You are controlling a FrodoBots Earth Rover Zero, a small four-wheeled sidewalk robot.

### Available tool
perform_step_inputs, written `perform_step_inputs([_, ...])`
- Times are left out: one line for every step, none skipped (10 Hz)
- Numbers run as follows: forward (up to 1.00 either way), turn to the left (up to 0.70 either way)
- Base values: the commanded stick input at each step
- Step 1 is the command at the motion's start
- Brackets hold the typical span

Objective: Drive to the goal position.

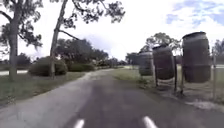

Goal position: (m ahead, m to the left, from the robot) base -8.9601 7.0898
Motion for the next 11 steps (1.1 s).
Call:
perform_step_inputs([0.70, 0.00])
perform_step_inputs([0.70, 0.00])
perform_step_inputs([0.70, 0.00])
perform_step_inputs([0.70, 0.00])
perform_step_inputs([0.70, 0.00])
perform_step_inputs([0.70, 0.00])
perform_step_inputs([0.70, 0.00])
perform_step_inputs([0.70, 0.00])
perform_step_inputs([0.70, 0.00])
perform_step_inputs([0.70, 0.00])
perform_step_inputs([0.70, 0.00])
